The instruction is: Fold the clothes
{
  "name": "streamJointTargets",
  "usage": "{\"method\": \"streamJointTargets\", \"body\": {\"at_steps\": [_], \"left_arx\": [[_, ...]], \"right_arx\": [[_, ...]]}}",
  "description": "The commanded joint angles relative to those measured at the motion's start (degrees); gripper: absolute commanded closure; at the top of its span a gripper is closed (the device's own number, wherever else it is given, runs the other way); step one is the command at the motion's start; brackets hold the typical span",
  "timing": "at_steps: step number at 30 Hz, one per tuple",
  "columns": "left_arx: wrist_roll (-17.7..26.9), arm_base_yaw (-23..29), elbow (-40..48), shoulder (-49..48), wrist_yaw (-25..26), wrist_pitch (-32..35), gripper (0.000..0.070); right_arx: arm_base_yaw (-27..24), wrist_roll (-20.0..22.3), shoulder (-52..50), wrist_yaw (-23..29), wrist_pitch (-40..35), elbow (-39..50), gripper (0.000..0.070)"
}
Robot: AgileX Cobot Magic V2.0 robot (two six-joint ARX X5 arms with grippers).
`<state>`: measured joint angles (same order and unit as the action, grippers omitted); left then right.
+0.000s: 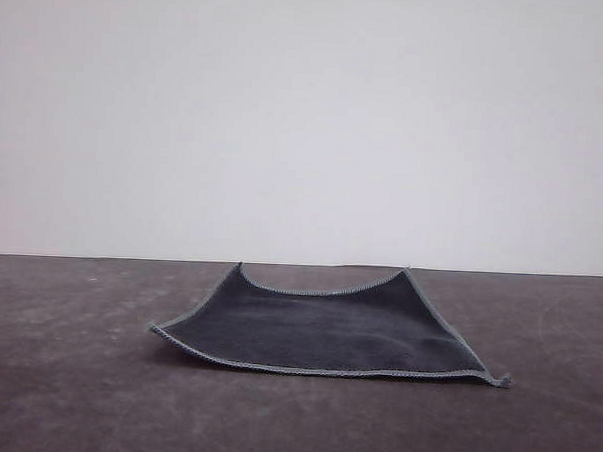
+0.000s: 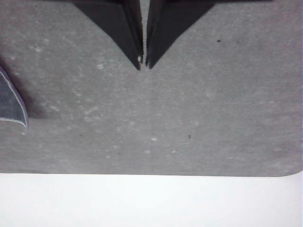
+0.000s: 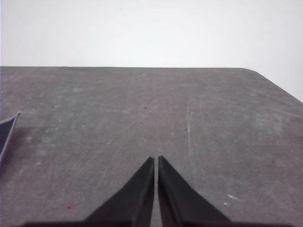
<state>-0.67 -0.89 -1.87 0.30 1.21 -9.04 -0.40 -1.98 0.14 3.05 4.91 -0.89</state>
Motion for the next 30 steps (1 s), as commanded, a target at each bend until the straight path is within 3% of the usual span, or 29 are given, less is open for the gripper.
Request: {"method": "streamJointTargets", "body": {"at_steps": [1,6,11,16,23,27,30], "left_arx": [[-0.52,0.0,1.16,-0.02,-0.2,1.25,0.07],[-2.84,0.0,1.16,-0.02,-0.18,1.36,0.07],[-8.38,0.0,1.16,-0.02,-0.15,1.38,0.07],[-17.82,0.0,1.16,-0.02,0.09,1.36,0.07],[-29.1,0.0,1.16,-0.02,0.11,4.62,0.07],[-30.17,0.02,0.57,-0.02,0.07,10.38,0.07],[-30.01,0.02,-0.83,-0.02,0.04,14.26,0.07]], "right_arx": [[0.0,-0.94,0.07,0.0,-0.66,0.2,0.069],[0.0,-0.9,0.07,0.0,-0.66,0.2,0.069],[0.0,-0.83,0.07,0.0,-0.7,0.2,0.069],[0.0,-1.31,0.07,-0.02,-3.61,0.17,0.069],[0.0,-10.35,0.07,1.9,-11.07,0.11,0.0691],[0.0,-15.14,0.07,1.56,-12.9,-0.57,0.0691],[0.0,-15.58,0.07,1.03,-12.94,-2.47,0.0691]]}}
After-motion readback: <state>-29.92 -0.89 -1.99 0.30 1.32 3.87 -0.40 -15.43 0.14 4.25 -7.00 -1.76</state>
